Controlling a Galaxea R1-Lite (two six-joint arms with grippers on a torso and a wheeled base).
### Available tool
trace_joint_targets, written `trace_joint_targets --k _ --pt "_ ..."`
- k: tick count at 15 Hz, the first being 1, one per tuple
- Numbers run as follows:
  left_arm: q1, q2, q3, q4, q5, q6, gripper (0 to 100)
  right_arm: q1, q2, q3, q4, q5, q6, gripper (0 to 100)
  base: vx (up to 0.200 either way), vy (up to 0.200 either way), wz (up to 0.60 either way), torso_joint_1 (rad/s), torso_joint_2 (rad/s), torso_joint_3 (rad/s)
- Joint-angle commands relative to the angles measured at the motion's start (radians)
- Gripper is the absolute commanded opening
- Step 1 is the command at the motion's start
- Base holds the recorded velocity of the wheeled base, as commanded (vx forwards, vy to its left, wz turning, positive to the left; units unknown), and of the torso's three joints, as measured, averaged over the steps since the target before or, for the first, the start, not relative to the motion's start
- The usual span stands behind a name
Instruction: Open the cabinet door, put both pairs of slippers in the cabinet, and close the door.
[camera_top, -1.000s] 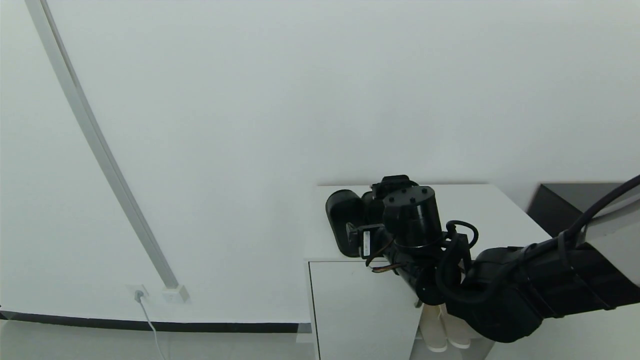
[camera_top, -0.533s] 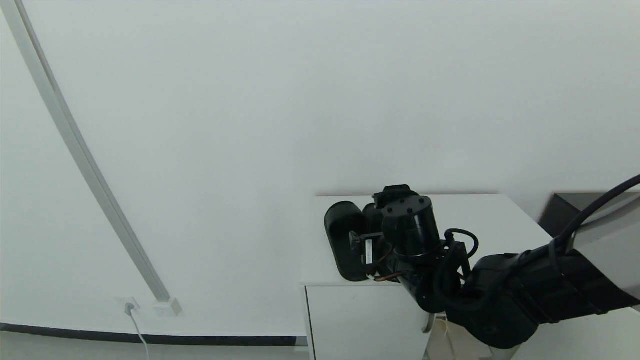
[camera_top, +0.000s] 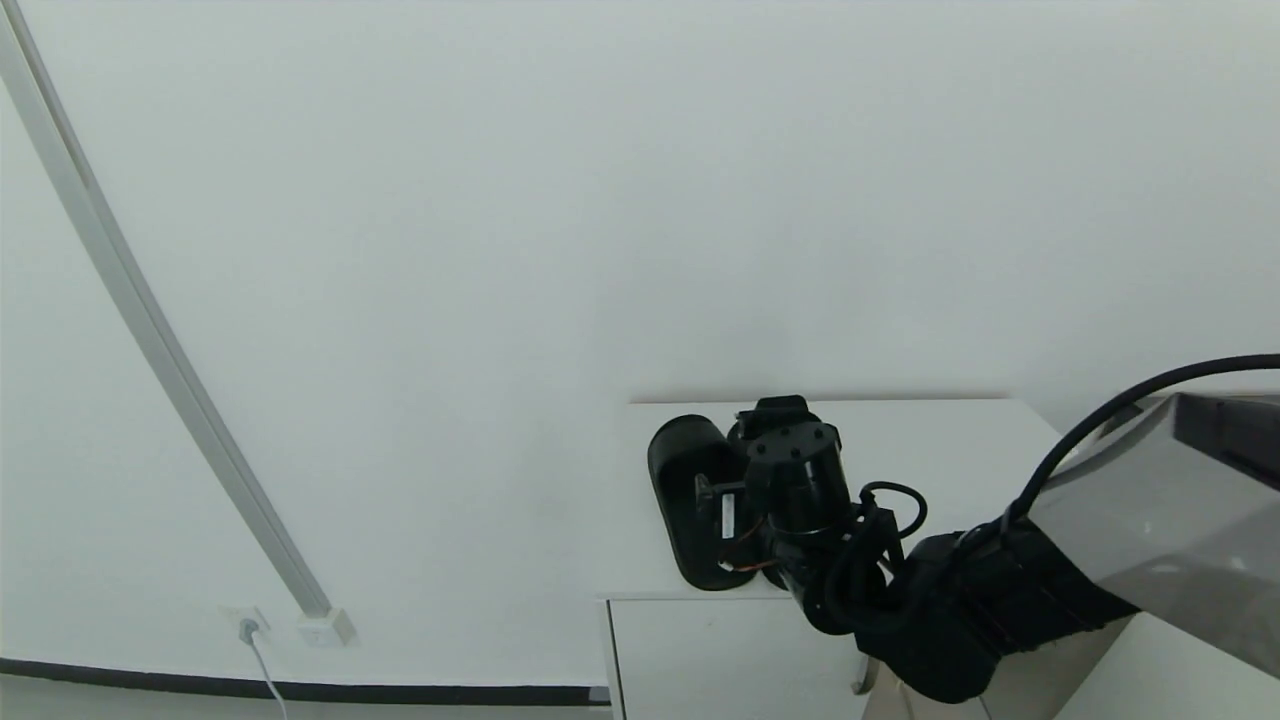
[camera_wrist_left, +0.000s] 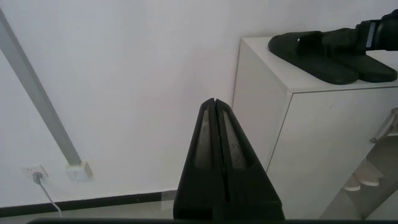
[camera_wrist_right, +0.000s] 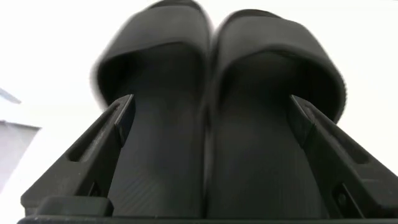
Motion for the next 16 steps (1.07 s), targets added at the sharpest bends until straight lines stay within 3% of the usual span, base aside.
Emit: trace_joint_targets --k 1,13,14,16 --pt "0.001 0.001 0.0 0.0 0.0 -0.002 0 -0.027 0.076 -0.043 -0.007 0.002 -0.007 100 0.0 0.0 0.0 0.0 0.0 0.0" --pt "-0.001 0.001 0.0 0.0 0.002 -0.003 0 -0.093 0.246 -0.309 0.029 0.028 -0.055 100 0.0 0.0 0.0 0.0 0.0 0.0" --pt "0.001 0.001 0.0 0.0 0.002 -0.002 0 -0.095 0.251 -0.313 0.031 0.028 -0.057 0 0.0 0.0 0.0 0.0 0.0 0.0" --pt "0.001 0.001 0.0 0.0 0.002 -0.003 0 -0.095 0.251 -0.313 0.031 0.028 -0.057 0 0.0 0.0 0.0 0.0 0.0 0.0"
